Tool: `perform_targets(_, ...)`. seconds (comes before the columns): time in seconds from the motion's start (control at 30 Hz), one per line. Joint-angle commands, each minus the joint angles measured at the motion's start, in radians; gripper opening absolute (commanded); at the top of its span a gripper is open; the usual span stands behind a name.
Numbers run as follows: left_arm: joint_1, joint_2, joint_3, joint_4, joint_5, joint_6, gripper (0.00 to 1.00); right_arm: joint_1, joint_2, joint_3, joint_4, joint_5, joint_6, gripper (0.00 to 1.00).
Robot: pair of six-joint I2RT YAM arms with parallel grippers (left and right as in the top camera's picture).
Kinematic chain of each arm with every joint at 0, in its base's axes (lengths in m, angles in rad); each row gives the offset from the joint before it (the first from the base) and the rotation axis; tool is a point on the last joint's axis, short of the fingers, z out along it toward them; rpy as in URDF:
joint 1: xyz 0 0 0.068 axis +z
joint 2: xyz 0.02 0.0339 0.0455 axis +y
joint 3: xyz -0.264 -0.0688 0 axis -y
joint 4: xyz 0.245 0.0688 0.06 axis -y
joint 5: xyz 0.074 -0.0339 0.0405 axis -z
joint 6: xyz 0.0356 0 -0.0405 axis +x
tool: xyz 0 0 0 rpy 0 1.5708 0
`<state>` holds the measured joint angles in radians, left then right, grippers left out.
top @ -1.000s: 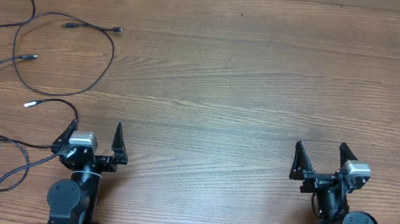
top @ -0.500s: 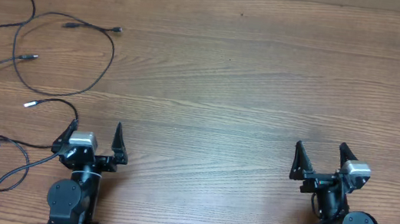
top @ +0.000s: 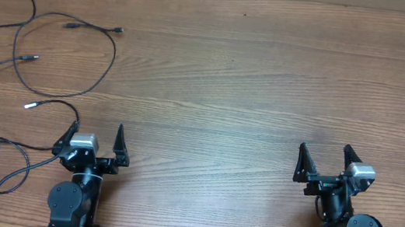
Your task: Untangle cables
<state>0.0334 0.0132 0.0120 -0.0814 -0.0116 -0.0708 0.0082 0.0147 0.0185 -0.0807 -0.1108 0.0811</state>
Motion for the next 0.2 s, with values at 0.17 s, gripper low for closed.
perform_targets(0.17, 0.000, -0.010, -0.007, 0.004, 0.002, 0.019, 0.99, 0.002, -0.012, -0.011, 0.004, 0.012, -0.004, 1.00)
